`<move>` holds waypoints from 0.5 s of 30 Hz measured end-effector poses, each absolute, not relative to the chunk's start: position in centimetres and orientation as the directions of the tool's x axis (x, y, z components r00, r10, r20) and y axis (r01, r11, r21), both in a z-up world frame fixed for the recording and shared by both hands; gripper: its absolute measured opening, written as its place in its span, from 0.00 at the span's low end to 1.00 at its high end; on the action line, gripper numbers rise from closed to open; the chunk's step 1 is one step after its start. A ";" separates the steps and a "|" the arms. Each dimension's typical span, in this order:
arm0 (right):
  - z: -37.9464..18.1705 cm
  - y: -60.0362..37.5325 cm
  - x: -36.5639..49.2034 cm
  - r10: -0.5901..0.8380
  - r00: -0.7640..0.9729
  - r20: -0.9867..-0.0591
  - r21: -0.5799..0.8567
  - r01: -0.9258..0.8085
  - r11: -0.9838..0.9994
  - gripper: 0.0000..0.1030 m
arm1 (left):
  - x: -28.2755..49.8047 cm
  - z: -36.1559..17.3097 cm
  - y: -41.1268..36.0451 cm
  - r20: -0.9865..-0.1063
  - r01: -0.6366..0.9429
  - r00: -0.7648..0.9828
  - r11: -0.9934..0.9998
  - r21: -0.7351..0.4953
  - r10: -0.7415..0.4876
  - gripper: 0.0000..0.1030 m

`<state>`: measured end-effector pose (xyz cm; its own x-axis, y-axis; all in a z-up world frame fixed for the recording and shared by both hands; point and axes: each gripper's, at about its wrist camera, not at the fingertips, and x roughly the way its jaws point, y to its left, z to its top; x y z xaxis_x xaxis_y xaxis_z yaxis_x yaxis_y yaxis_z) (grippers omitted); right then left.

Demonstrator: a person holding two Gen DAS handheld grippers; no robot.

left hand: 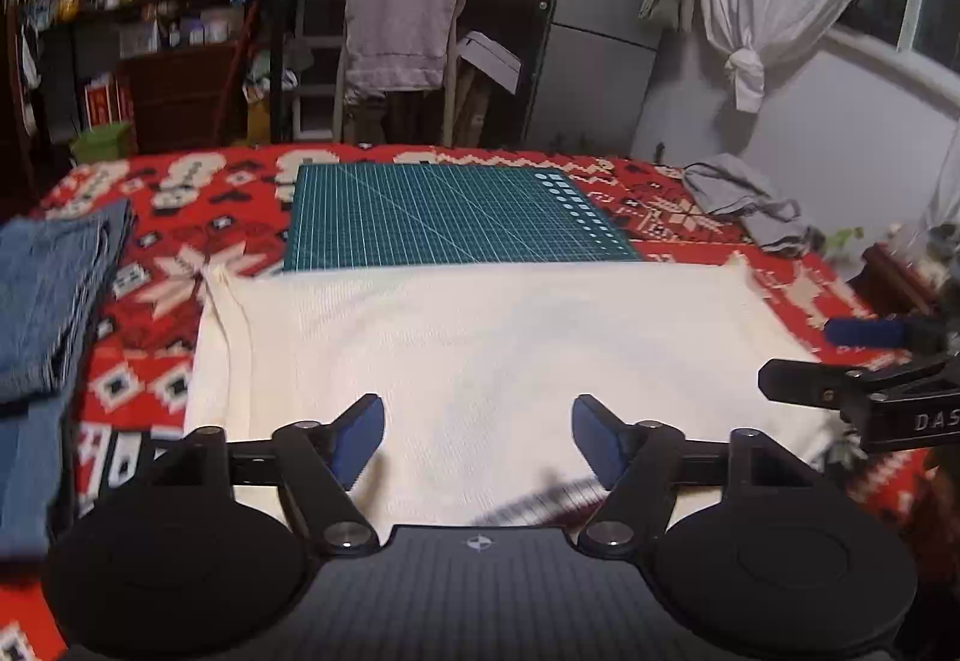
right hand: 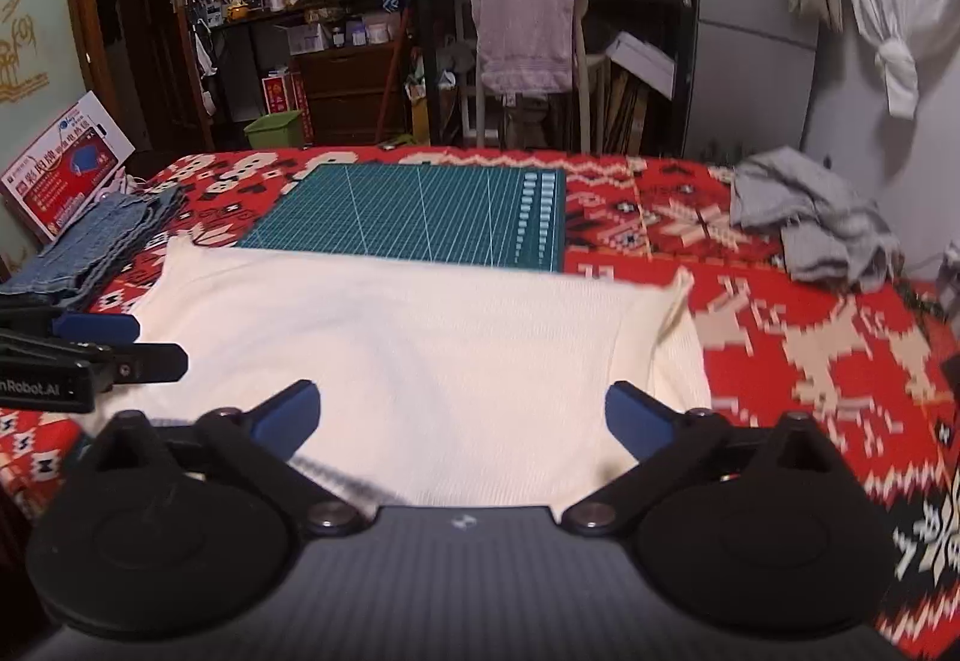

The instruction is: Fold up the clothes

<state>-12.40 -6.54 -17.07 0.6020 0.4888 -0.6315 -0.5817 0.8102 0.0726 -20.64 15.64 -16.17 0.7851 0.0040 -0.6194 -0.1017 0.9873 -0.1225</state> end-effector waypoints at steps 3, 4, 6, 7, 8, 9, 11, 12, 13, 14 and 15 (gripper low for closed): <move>-17.6 -5.6 -11.5 0.483 0.609 -0.629 0.059 -0.582 0.811 0.99 | -19.4 -16.7 15.8 -0.622 -0.121 0.782 0.986 -0.113 0.025 0.72; -17.9 -5.4 -11.1 0.478 0.607 -0.634 0.057 -0.581 0.812 0.99 | -18.9 -16.9 16.1 -0.633 -0.120 0.774 0.985 -0.126 0.013 0.72; -18.9 -5.2 -10.6 0.461 0.603 -0.651 0.045 -0.576 0.817 0.99 | -18.1 -17.6 16.6 -0.649 -0.117 0.761 0.982 -0.150 -0.008 0.72; -19.4 -5.0 -10.4 0.452 0.601 -0.659 0.039 -0.573 0.819 0.99 | -17.8 -17.9 16.7 -0.656 -0.126 0.755 0.980 -0.152 -0.005 0.73; -19.9 -4.9 -10.1 0.442 0.599 -0.668 0.032 -0.570 0.821 0.99 | -17.5 -18.3 16.9 -0.663 -0.135 0.749 0.979 -0.152 0.001 0.73; -20.4 -4.8 -9.9 0.432 0.597 -0.676 0.026 -0.567 0.823 0.99 | -17.5 -18.7 16.9 -0.670 -0.147 0.742 0.978 -0.147 0.011 0.73; -21.3 -4.8 -9.8 0.420 0.585 -0.694 0.018 -0.569 0.822 1.00 | -17.5 -19.2 16.9 -0.670 -0.156 0.741 0.979 -0.129 0.029 0.76; -21.6 -4.9 -9.8 0.418 0.580 -0.699 0.015 -0.573 0.820 1.00 | -17.6 -19.3 16.8 -0.666 -0.149 0.745 0.982 -0.119 0.032 0.81; -21.9 -5.0 -10.0 0.420 0.581 -0.697 0.008 -0.580 0.815 1.00 | -17.7 -19.4 16.7 -0.664 -0.139 0.747 0.984 -0.110 0.032 0.85; -22.0 -5.0 -10.2 0.423 0.585 -0.692 -0.002 -0.588 0.809 1.00 | -17.7 -19.4 16.4 -0.664 -0.128 0.748 0.987 -0.101 0.029 0.87; -22.2 -5.0 -10.4 0.424 0.586 -0.691 -0.011 -0.595 0.804 1.00 | -17.8 -19.5 16.1 -0.663 -0.117 0.748 0.989 -0.089 0.029 0.89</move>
